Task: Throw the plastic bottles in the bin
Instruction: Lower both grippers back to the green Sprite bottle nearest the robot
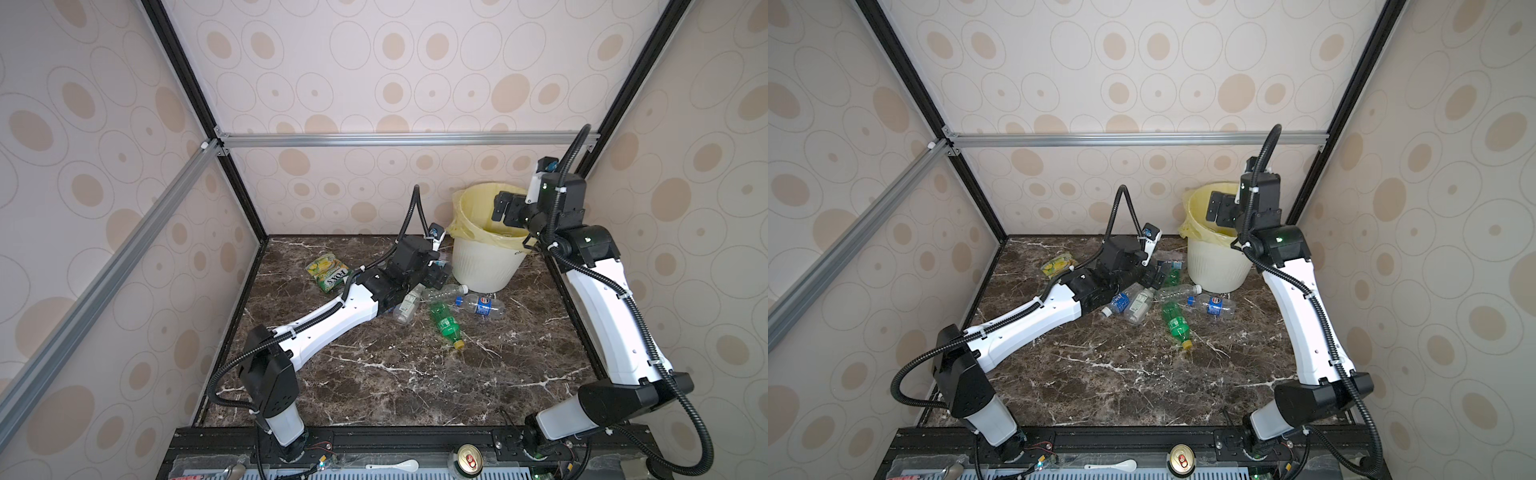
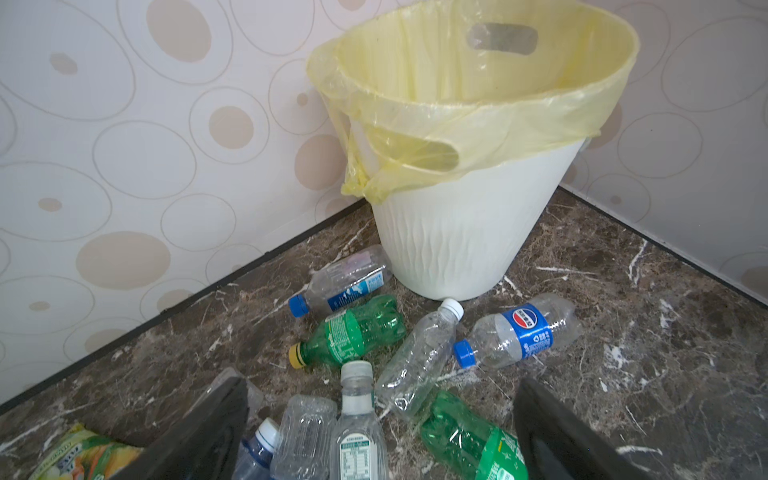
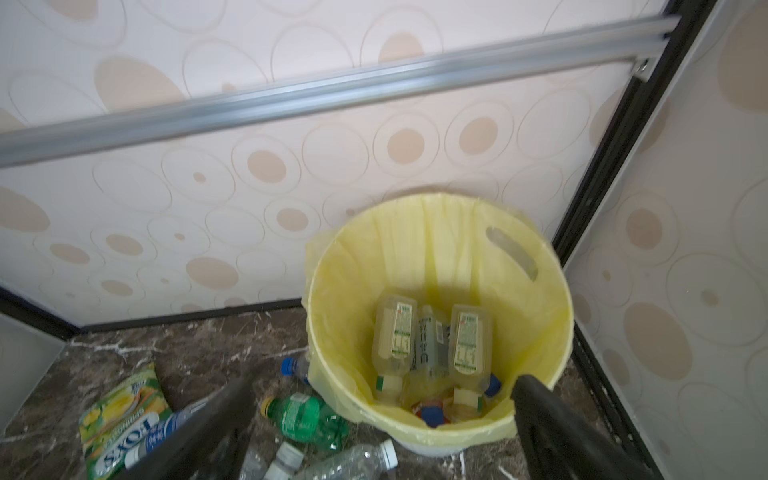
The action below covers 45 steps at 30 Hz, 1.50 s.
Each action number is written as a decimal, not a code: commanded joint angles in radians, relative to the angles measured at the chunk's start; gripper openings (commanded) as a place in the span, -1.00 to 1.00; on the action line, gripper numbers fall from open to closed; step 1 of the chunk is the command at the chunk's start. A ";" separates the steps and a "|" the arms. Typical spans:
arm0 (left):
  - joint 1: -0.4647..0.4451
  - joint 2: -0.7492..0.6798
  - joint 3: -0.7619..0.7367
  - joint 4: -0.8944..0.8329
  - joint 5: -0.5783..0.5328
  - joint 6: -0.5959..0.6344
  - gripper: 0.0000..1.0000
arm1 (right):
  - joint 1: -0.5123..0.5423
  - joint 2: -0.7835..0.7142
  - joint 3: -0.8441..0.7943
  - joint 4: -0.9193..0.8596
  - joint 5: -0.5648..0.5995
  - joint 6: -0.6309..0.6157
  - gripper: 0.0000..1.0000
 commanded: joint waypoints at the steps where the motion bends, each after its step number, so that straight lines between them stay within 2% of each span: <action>1: 0.002 -0.046 -0.047 -0.026 0.023 -0.082 0.98 | 0.020 -0.082 -0.135 0.025 -0.035 0.020 1.00; 7: 0.004 -0.123 -0.219 0.060 0.106 -0.268 0.98 | 0.079 -0.232 -0.396 0.004 -0.025 0.027 0.99; 13: 0.003 -0.170 -0.349 0.127 0.166 -0.381 0.98 | 0.123 -0.336 -0.623 -0.002 -0.042 0.077 0.99; 18: 0.018 -0.206 -0.429 0.157 0.177 -0.435 0.98 | 0.177 -0.335 -0.796 0.023 -0.070 0.139 1.00; 25: 0.063 -0.238 -0.511 0.182 0.212 -0.495 0.98 | 0.191 -0.279 -0.971 0.144 -0.202 0.269 0.99; 33: 0.098 -0.259 -0.541 0.180 0.222 -0.509 0.98 | 0.226 -0.113 -0.991 0.240 -0.284 0.317 0.99; 45: 0.150 -0.295 -0.566 0.145 0.225 -0.486 0.98 | 0.304 0.063 -0.900 0.309 -0.334 0.370 0.99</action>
